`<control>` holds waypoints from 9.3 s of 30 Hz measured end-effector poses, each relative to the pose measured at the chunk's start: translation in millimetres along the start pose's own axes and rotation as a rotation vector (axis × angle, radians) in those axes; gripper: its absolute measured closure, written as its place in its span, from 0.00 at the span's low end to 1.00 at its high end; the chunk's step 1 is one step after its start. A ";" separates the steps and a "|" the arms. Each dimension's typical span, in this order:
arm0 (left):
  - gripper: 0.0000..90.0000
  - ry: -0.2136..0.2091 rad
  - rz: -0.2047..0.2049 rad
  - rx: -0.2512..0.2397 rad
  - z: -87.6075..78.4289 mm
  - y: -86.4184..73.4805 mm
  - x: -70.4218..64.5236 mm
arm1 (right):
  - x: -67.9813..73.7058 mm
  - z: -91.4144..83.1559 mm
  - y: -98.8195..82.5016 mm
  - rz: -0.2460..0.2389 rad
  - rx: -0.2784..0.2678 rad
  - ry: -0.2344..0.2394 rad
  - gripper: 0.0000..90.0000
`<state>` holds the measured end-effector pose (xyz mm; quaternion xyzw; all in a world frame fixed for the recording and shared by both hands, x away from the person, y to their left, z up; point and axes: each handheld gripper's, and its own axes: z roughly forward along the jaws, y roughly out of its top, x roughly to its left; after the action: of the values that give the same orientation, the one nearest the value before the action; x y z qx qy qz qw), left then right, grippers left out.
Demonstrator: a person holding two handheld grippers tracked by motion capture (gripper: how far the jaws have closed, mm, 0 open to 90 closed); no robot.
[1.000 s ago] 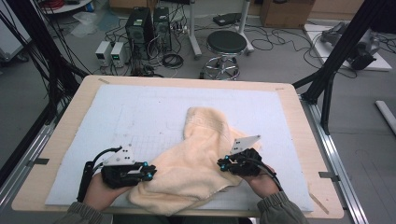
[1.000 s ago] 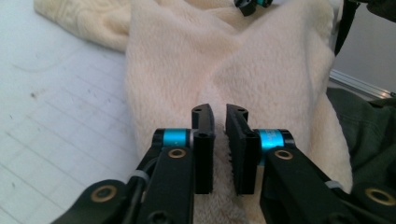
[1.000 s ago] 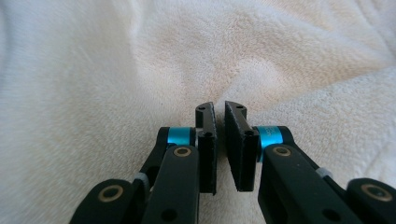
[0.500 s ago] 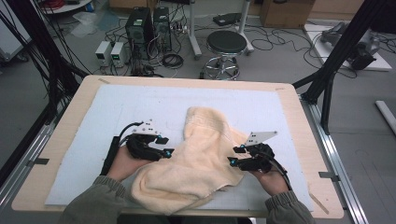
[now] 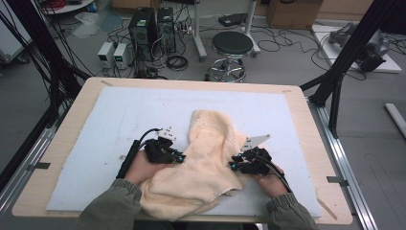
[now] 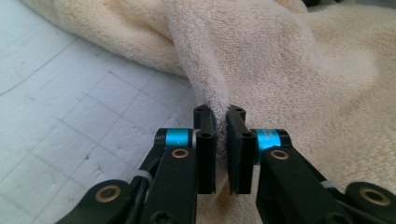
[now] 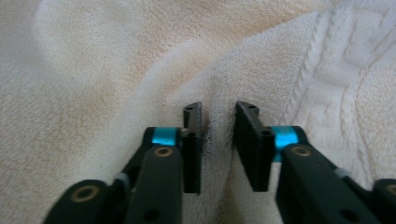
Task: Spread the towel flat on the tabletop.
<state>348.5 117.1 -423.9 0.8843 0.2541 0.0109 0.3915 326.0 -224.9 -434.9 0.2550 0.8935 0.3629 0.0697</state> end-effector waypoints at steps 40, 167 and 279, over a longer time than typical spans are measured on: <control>0.62 0.184 -0.006 -0.353 -108.6 -30.1 9.5 | -4.4 -5.9 39.5 0.048 -0.069 0.016 0.66; 0.94 0.157 -0.158 -0.197 -76.0 -82.9 12.0 | 46.7 33.9 77.5 -0.130 -0.012 0.192 0.89; 0.94 0.086 0.012 -0.256 -57.6 -23.5 -45.9 | 41.7 -13.6 44.0 -0.154 -0.101 0.201 0.94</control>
<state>285.6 148.9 -392.2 0.8275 0.2618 0.0836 0.4897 303.8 -185.5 -392.3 0.1440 0.8935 0.4249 0.0203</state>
